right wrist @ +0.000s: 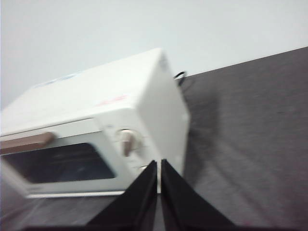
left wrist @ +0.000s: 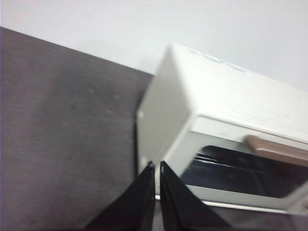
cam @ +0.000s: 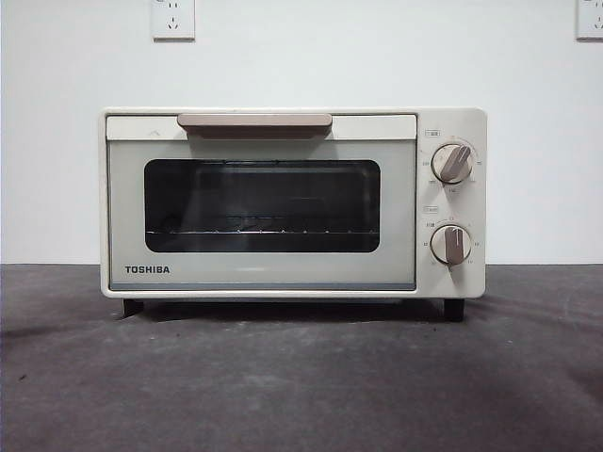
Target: The left arm flap open the oven, the right arm pick bread and place it into oven, the left arm flap close the oven
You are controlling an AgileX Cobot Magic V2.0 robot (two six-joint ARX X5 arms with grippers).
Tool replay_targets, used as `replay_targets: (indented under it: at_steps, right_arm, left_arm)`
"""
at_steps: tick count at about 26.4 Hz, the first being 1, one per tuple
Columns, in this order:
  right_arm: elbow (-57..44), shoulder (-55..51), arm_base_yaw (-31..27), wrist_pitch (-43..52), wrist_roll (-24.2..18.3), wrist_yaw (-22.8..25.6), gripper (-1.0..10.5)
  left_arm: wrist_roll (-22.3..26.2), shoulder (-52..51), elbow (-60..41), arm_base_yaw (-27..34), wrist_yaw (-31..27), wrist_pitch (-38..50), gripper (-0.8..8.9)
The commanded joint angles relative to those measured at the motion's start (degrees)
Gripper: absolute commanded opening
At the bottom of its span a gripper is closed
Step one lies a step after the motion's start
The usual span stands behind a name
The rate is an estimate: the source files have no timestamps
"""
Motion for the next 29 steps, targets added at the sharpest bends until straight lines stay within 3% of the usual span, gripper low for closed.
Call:
replay_targets:
  at_steps: [1,9,14,18,26,29]
  right_arm:
    - [4.3,3.3,0.0,-1.6,-1.3,-3.7,0.1]
    - [16.2,13.6,0.0,-9.7,-9.7,-16.8,0.1]
    - [21.0,17.9,0.5,-13.9,-14.9,-22.2,0.1]
    - [21.9,18.5,2.2,-13.9,-16.3,-24.6,0.1]
    - [21.9,18.5,3.0,-16.8,-17.4,-24.5,0.1]
    - [21.9,18.5,3.0,-17.7,-17.2,-24.5,1.5]
  left_arm:
    - [1.7,4.0,5.0,-0.6,3.1,-0.8,0.17]
    - [5.6,14.3,15.6,-3.5,16.5,-5.3,0.17]
    - [9.1,16.7,17.9,-5.9,24.7,-6.8,0.17]
    - [10.5,16.7,18.3,-8.1,27.7,-7.5,0.17]
    - [10.6,15.8,18.3,-10.8,28.5,-6.6,0.33]
    - [11.1,15.8,18.3,-11.2,28.5,-6.5,0.85]
